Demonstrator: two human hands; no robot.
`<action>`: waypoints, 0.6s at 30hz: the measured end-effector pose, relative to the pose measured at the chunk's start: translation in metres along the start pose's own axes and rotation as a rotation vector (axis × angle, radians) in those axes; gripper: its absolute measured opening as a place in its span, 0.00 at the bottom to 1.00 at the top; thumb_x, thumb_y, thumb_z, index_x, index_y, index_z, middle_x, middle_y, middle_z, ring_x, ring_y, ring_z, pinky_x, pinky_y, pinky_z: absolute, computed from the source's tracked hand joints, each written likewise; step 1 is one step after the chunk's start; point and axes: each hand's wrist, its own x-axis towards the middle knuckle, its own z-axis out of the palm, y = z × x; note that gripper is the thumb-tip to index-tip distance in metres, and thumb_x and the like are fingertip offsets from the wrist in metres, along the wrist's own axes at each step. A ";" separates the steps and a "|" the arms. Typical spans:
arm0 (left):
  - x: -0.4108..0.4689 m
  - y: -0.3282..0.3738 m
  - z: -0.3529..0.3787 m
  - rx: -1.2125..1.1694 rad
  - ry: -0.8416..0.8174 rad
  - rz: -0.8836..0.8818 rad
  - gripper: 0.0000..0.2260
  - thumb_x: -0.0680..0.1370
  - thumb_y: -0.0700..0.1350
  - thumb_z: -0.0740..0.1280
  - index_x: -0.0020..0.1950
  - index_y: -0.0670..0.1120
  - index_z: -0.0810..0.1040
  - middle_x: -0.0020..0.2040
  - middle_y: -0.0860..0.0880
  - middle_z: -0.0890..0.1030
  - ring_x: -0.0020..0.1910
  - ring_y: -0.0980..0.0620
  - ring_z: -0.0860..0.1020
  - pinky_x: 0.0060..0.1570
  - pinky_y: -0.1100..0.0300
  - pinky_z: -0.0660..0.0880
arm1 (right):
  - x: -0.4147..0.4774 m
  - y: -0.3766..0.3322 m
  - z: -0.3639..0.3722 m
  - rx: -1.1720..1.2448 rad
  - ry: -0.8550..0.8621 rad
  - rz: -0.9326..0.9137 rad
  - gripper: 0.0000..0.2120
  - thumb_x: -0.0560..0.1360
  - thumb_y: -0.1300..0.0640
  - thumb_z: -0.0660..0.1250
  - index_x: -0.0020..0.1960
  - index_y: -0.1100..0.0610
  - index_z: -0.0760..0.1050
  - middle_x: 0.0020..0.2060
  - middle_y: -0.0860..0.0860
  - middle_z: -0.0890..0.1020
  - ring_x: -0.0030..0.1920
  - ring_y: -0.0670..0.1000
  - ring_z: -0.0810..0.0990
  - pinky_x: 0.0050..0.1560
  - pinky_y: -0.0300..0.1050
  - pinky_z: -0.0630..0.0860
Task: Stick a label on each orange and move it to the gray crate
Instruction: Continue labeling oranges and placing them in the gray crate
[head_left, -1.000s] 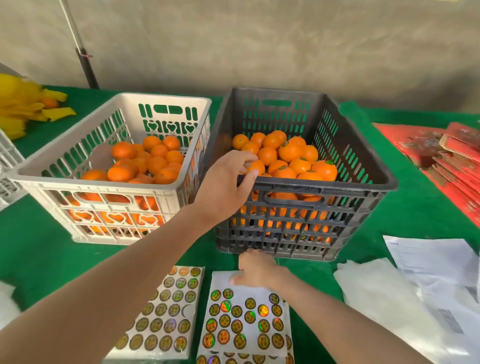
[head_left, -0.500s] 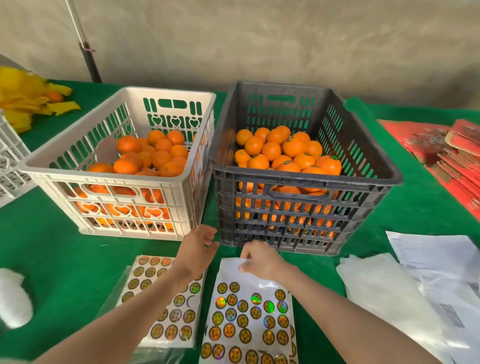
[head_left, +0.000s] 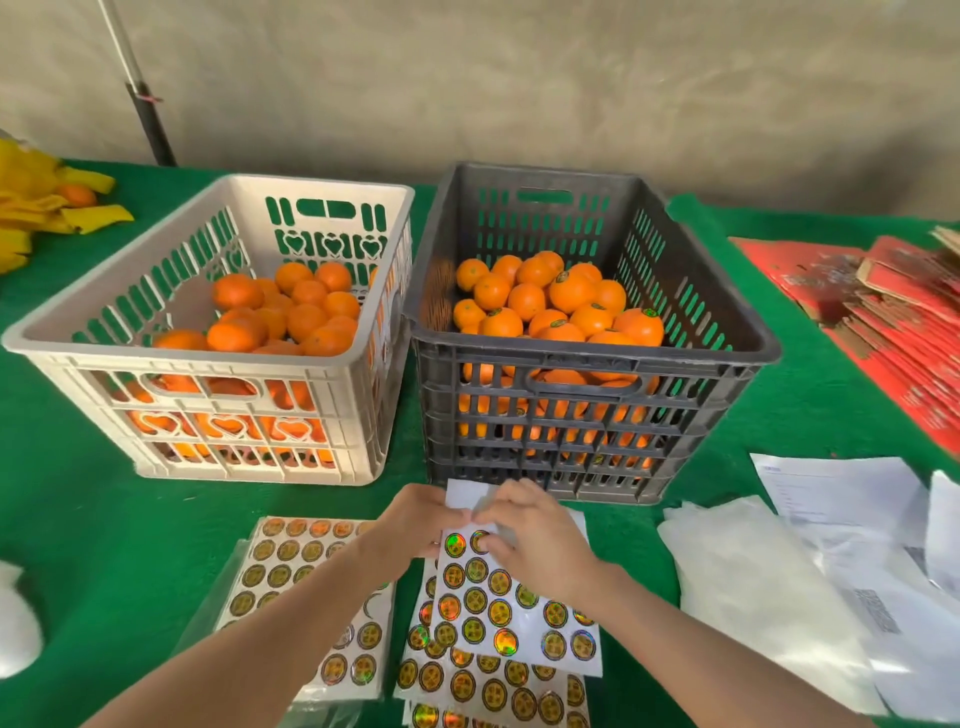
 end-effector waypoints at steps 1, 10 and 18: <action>-0.001 0.000 0.000 -0.004 -0.013 0.003 0.10 0.77 0.38 0.68 0.55 0.34 0.79 0.41 0.41 0.77 0.40 0.46 0.75 0.46 0.55 0.75 | -0.001 0.000 0.002 -0.013 -0.002 0.002 0.10 0.75 0.58 0.69 0.55 0.58 0.81 0.52 0.52 0.80 0.53 0.54 0.74 0.55 0.41 0.68; 0.009 -0.010 0.003 0.106 -0.017 0.083 0.04 0.76 0.39 0.67 0.43 0.39 0.78 0.37 0.42 0.72 0.37 0.47 0.70 0.37 0.58 0.67 | -0.007 -0.011 -0.002 0.134 0.111 0.045 0.03 0.72 0.66 0.69 0.41 0.61 0.79 0.37 0.54 0.80 0.38 0.50 0.76 0.40 0.43 0.72; -0.012 -0.003 -0.008 0.418 0.230 0.492 0.12 0.76 0.44 0.68 0.58 0.50 0.73 0.49 0.51 0.80 0.38 0.60 0.75 0.42 0.66 0.69 | 0.019 -0.042 -0.037 0.323 0.251 0.040 0.03 0.73 0.65 0.69 0.41 0.61 0.78 0.35 0.47 0.76 0.37 0.43 0.72 0.39 0.37 0.71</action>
